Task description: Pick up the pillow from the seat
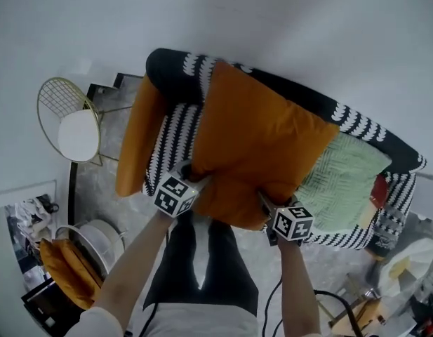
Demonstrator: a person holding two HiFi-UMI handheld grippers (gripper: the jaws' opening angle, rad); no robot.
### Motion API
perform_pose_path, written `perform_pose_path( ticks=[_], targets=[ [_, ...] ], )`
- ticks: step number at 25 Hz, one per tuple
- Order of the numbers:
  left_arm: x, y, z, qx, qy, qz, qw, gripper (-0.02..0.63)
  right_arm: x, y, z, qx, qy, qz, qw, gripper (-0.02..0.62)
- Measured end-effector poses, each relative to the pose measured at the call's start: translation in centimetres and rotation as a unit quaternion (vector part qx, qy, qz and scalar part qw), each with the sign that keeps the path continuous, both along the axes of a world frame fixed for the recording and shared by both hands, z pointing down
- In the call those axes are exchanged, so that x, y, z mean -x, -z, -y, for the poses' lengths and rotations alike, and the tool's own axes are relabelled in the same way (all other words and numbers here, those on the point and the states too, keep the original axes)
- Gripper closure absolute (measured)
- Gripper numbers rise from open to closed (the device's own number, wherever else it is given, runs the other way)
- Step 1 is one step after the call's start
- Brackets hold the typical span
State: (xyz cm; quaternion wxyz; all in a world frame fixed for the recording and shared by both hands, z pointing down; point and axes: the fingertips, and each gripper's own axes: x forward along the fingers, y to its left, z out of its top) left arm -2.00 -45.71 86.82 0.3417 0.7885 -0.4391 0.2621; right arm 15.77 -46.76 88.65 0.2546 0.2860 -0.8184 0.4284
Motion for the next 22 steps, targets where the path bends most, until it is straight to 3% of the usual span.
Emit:
perform_pose_path(
  ticks=[8, 22],
  targets=[
    [-0.6, 10.6, -2.3, -0.014, 0.045, -0.021, 0.9987, 0.433, -0.5, 11.0, -0.9, -0.033, 0.037, -0.008, 0.999, 0.330],
    [2.1, 27.3, -8.9, -0.092, 0.080, -0.038, 0.9918, 0.428, 2.4, 28.3, -6.5, -0.120, 0.069, -0.006, 0.990, 0.322]
  ],
)
